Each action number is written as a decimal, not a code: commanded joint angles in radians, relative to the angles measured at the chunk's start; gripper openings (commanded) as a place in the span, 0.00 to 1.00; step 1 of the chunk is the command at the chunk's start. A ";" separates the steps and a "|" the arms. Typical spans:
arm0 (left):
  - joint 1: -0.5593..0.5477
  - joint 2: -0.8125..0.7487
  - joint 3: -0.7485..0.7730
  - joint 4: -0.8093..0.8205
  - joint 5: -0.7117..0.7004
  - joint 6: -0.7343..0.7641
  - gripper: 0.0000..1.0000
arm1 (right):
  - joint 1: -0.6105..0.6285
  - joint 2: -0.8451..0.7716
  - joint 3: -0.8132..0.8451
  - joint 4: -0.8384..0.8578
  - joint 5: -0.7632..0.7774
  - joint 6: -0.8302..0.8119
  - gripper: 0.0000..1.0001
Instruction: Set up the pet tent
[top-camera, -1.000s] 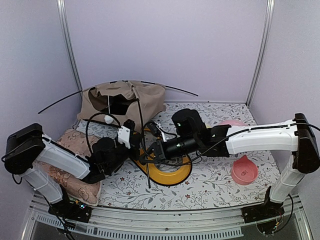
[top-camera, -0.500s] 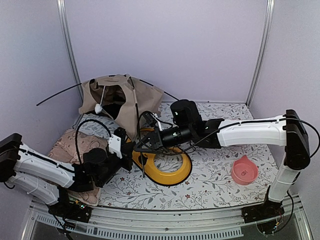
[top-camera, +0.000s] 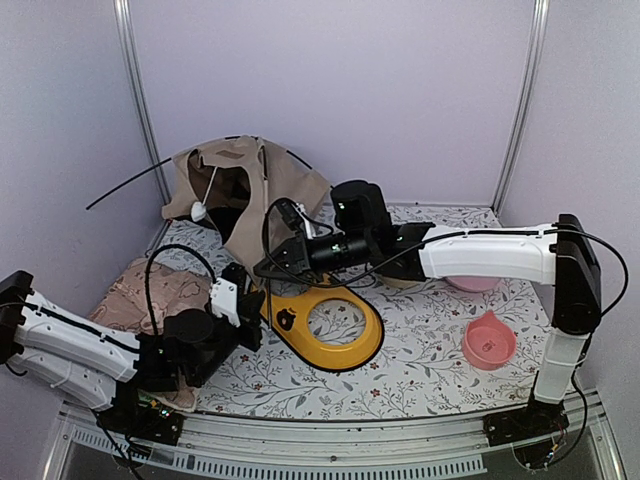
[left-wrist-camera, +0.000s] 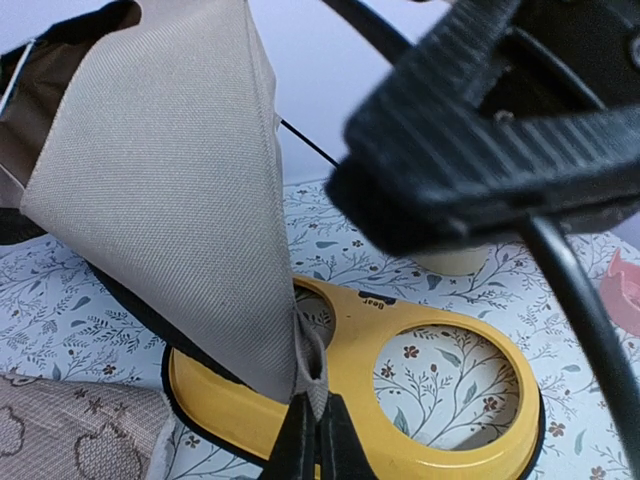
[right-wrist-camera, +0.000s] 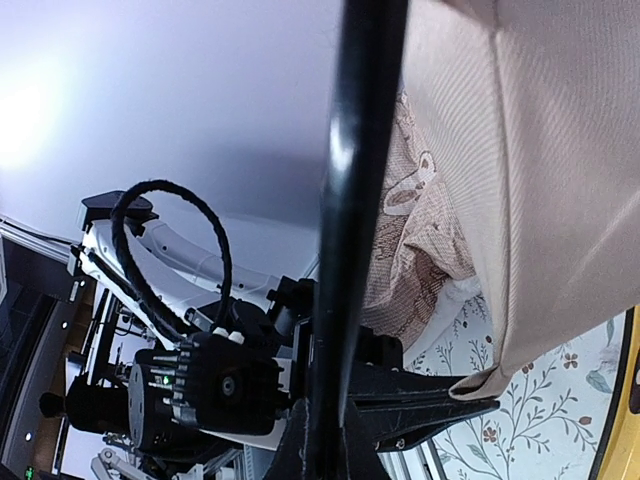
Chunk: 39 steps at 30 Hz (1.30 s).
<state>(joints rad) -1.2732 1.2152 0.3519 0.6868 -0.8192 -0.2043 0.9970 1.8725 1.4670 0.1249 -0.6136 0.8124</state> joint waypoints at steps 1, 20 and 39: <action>-0.131 -0.008 -0.010 -0.115 0.095 -0.036 0.00 | -0.083 0.022 0.096 0.128 0.194 -0.024 0.00; -0.269 -0.012 0.005 -0.269 -0.004 -0.170 0.00 | -0.097 0.098 0.171 0.156 0.346 -0.039 0.00; -0.311 -0.030 0.011 -0.312 -0.009 -0.190 0.00 | -0.102 0.140 0.171 0.184 0.499 -0.079 0.00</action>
<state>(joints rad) -1.4662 1.1847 0.3595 0.4328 -1.0195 -0.3786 0.9924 2.0006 1.5791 0.1436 -0.3813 0.7429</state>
